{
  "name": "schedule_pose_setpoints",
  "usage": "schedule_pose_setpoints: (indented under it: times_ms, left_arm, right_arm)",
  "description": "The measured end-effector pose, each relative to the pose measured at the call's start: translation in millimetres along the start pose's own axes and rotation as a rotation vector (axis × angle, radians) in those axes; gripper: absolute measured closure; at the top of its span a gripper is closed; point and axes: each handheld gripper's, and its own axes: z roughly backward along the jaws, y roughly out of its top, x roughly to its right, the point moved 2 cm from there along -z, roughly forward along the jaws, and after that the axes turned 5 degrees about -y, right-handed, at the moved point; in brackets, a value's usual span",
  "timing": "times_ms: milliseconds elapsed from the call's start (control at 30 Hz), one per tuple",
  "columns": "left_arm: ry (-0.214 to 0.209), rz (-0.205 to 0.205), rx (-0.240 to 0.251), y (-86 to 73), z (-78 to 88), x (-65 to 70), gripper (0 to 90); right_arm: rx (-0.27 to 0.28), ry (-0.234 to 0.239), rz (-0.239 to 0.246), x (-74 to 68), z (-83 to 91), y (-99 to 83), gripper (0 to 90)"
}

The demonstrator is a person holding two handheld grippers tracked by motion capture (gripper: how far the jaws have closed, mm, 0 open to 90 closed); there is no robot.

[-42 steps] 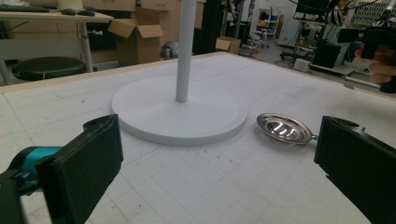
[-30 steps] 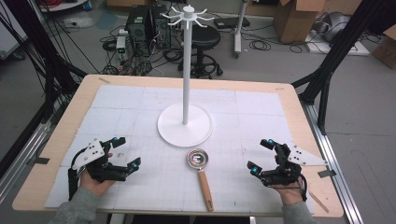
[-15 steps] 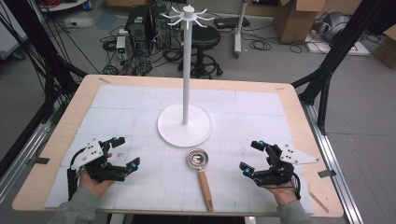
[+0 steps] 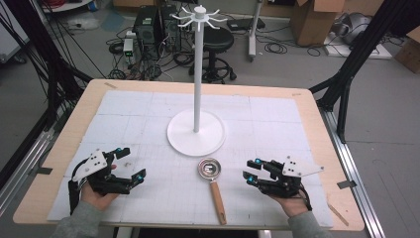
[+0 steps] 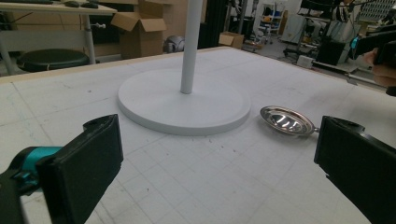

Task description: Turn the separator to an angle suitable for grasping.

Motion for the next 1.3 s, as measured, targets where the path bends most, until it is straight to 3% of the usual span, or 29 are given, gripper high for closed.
schedule_pose_setpoints:
  times_ms: [33, 67, 133, 233, 333, 567, 800, 1067, 1300]
  left_arm:
    - [0.0, 0.0, 0.0, 0.0, 0.0, 0.0, 1.7]
    - [0.002, 0.002, -0.002, -0.3, -0.1, -0.2, 1.7]
    - [0.002, 0.002, -0.003, -0.3, 0.0, -0.2, 1.7]
    - [0.004, 0.0, -0.005, -0.5, 1.0, 0.0, 1.7]
    - [0.007, 0.002, -0.005, -0.7, 2.3, -0.5, 1.7]
    - [0.017, -0.002, -0.019, -1.9, 5.6, 0.2, 1.7]
    - [0.035, -0.002, -0.027, -3.1, 10.5, -0.2, 1.7]
    - [0.034, 0.002, -0.044, -4.8, 10.9, 0.0, 1.8]
    - [0.04, 0.003, -0.052, -5.6, 12.4, 0.1, 1.7]
  right_arm:
    - [0.0, 0.0, 0.0, 0.0, 0.0, 0.0, 63.9]
    - [-0.005, 0.007, 0.011, -1.4, -2.5, 0.2, 70.2]
    - [-0.011, 0.014, 0.01, -2.4, -3.8, 0.2, 73.2]
    - [-0.031, 0.047, -0.002, -8.5, -10.6, 0.5, 85.1]
    - [-0.045, 0.068, 0.015, -13.1, -15.4, 1.5, 89.7]
    - [-0.089, 0.111, 0.026, -18.9, -27.3, 0.8, 89.7]
    - [-0.163, 0.135, 0.103, -28.1, -49.0, 0.1, 89.8]
    - [-0.205, 0.179, 0.116, -34.1, -69.8, -2.0, 89.9]
    - [-0.246, 0.184, 0.124, -30.8, -78.8, -5.2, 90.0]
